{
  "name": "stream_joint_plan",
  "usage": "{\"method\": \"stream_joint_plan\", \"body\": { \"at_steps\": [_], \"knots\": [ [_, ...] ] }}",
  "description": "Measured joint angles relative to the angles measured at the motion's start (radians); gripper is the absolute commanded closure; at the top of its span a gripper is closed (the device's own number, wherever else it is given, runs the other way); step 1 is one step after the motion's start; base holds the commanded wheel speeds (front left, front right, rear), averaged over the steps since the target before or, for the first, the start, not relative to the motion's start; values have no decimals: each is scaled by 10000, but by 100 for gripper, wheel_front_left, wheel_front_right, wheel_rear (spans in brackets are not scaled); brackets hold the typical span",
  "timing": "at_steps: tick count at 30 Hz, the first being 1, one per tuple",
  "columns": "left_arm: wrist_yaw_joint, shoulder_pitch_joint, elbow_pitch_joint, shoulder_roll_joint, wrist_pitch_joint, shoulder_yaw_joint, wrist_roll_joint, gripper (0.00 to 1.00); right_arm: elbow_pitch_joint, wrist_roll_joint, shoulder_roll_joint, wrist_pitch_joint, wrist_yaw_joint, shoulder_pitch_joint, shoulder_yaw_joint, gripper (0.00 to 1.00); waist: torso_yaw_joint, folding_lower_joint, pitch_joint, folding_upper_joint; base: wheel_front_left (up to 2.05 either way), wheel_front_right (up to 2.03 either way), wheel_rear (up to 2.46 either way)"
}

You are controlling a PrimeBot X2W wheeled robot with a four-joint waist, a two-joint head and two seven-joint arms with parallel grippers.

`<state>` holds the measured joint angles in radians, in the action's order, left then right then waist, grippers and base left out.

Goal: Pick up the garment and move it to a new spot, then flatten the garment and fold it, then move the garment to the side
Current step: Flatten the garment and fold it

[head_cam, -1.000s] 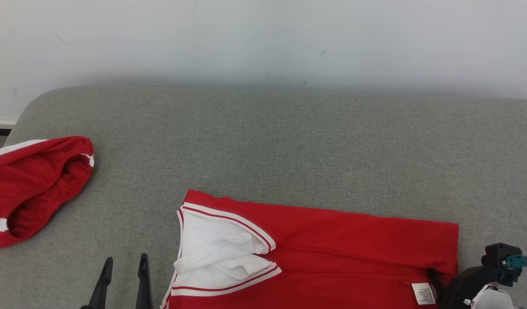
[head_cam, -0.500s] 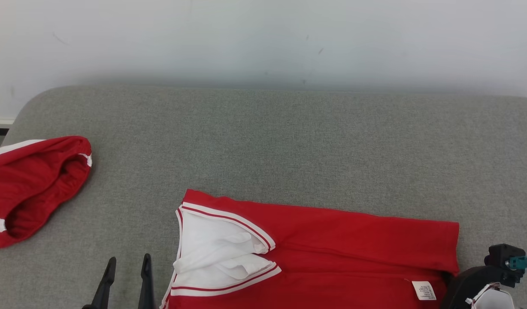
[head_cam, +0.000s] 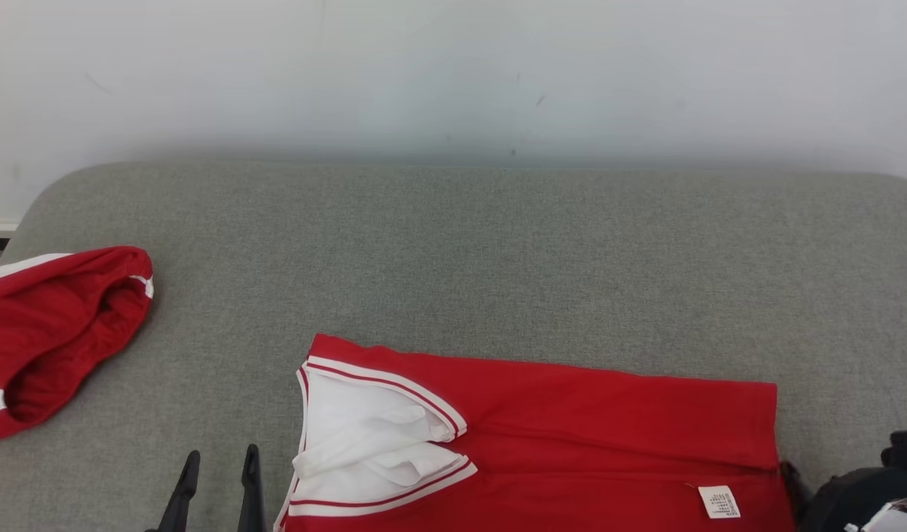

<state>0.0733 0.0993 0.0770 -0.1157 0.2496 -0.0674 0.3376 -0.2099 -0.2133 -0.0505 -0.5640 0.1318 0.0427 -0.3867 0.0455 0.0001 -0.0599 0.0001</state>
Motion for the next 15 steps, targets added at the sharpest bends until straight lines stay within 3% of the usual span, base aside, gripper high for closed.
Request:
{"method": "stream_joint_plan", "body": {
  "at_steps": [7, 15],
  "knots": [
    [-17, 29, 65, -31, 13, -52, 58, 0, 1243, -226, -2, -357, 0, -84, 44, 0, -144, 0, 81, 0, 0, 0, 0],
    [46, -86, 104, -94, 13, -203, 63, 0, 230, -132, -4, -293, 0, 364, 290, 0, -21, 0, -85, 0, 0, 0, 0]
  ]
}}
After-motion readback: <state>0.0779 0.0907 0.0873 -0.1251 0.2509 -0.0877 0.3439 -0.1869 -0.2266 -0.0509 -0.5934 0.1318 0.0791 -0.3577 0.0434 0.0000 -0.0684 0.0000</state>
